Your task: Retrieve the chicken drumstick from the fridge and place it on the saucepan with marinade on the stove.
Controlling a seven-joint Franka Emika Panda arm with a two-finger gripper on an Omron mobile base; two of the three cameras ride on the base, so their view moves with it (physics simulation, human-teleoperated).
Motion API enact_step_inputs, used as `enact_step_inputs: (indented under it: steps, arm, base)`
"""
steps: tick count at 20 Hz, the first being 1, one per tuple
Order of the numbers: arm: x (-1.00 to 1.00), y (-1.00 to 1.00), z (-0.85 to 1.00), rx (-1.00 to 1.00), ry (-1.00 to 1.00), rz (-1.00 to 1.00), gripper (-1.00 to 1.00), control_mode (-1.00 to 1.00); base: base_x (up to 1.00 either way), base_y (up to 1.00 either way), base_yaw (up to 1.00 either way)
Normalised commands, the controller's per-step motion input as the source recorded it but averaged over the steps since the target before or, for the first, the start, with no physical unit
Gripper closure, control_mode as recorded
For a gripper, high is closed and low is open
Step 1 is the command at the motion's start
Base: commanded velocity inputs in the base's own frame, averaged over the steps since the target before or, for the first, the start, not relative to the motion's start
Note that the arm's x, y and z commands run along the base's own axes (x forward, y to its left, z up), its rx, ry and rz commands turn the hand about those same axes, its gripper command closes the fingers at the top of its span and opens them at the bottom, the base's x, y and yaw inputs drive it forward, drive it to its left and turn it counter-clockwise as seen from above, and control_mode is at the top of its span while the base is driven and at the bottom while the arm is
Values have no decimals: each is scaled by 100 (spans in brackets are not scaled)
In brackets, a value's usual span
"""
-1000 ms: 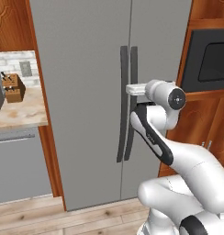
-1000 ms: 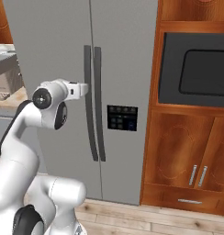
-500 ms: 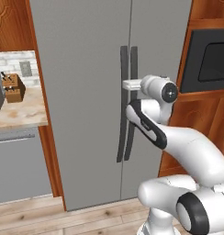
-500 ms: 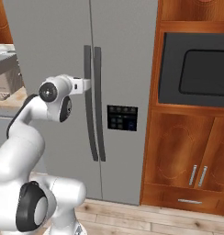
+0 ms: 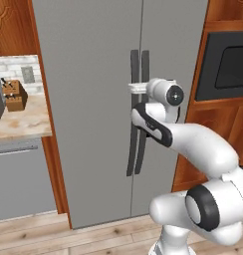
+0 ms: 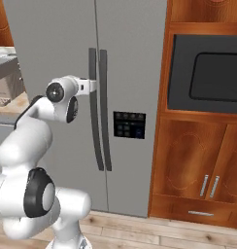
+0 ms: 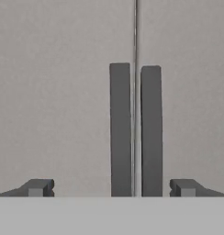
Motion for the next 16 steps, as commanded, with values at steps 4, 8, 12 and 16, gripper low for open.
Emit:
enact_step_inputs:
  steps: [4, 8, 12, 16]
  arm:
    - [20, 11, 0, 0, 0, 0, -100, -100]
    - [23, 13, 0, 0, 0, 0, -100, -100]
    - [32, 11, 0, 0, 0, 0, -100, -100]
    - [35, 0, 0, 0, 0, 0, -100, -100]
  base:
    - [0, 0, 0]
    - [0, 0, 0]
    - [0, 0, 0]
    - [0, 0, 0]
